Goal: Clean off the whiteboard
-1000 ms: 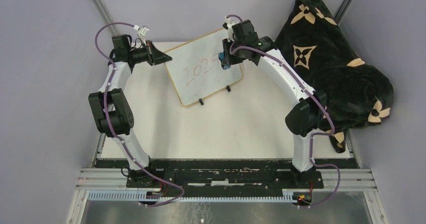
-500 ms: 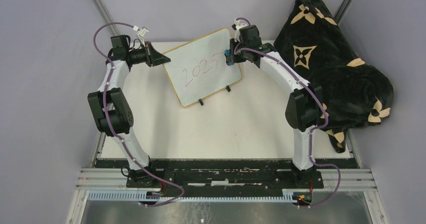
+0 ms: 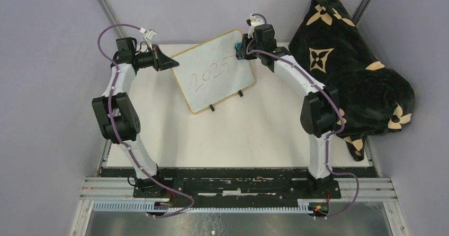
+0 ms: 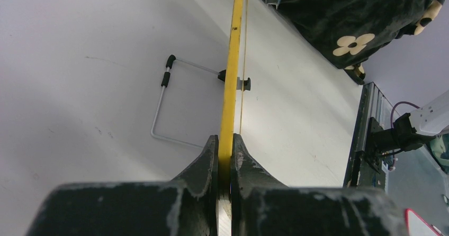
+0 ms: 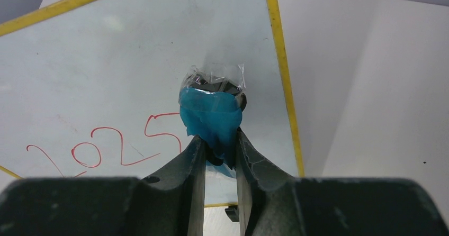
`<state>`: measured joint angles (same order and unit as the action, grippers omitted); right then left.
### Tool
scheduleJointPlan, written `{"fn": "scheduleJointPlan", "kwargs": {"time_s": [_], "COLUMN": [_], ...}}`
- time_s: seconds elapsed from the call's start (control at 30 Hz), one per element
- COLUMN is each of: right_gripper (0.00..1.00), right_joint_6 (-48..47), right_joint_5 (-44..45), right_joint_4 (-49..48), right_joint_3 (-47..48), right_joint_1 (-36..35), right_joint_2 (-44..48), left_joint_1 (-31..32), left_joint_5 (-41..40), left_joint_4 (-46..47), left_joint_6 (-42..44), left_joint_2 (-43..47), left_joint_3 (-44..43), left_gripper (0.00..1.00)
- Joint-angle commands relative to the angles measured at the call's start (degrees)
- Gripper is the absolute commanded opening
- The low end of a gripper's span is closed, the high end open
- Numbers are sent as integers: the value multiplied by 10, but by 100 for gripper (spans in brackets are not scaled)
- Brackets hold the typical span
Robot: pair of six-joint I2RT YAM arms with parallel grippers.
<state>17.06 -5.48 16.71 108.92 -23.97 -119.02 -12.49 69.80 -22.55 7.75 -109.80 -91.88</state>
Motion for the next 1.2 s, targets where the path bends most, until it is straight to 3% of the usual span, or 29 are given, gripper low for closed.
{"fn": "scheduleJointPlan", "kwargs": {"time_s": [0.0, 0.53, 1.17], "right_gripper": [1, 1, 1], "right_joint_6": [10, 2, -8], "right_joint_5": [6, 1, -27], "right_joint_4": [-36, -22, 11], "right_joint_3": [4, 35, 89], "right_joint_1": [-2, -11, -107], "right_joint_2": [-12, -39, -72], "left_joint_1": [-7, -7, -6], "left_joint_5": [-73, -75, -73], "left_joint_4": [-28, -30, -30], "left_joint_6": [61, 60, 55], "left_joint_2": [-16, -12, -6], "left_joint_3": [-2, -4, 1], "left_gripper": [3, 3, 3]}}
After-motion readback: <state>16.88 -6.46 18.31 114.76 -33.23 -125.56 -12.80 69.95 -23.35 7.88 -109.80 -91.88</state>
